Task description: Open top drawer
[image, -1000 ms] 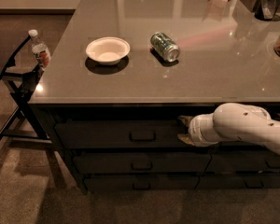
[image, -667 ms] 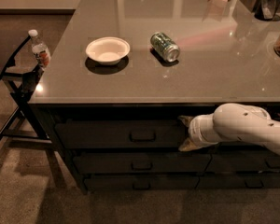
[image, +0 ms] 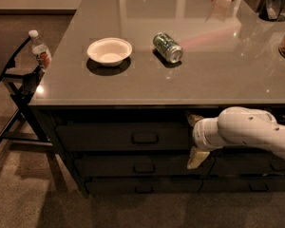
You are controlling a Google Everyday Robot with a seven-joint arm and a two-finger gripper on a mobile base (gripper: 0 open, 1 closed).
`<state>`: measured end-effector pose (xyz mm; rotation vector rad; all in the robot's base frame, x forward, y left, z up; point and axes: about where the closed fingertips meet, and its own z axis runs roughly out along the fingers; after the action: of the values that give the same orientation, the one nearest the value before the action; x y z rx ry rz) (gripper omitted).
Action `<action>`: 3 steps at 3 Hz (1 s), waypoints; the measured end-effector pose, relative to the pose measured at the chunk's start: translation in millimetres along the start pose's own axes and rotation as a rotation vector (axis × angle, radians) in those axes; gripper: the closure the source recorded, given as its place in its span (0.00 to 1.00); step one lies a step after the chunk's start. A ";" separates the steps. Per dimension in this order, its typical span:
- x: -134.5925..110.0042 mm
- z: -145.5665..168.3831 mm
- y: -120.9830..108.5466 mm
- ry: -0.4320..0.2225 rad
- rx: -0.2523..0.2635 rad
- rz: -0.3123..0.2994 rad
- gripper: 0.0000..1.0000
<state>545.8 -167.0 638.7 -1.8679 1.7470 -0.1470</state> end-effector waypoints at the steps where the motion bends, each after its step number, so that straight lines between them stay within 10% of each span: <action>1: 3.3 -12.0 19.9 -0.004 0.010 -0.018 0.00; 3: 28.9 -74.6 104.2 -0.012 0.047 -0.034 0.00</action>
Offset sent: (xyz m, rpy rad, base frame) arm -0.1681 -0.0881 -0.0160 -0.0148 -0.0362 0.0240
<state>424.3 -216.9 642.9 -1.8615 1.6898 -0.1877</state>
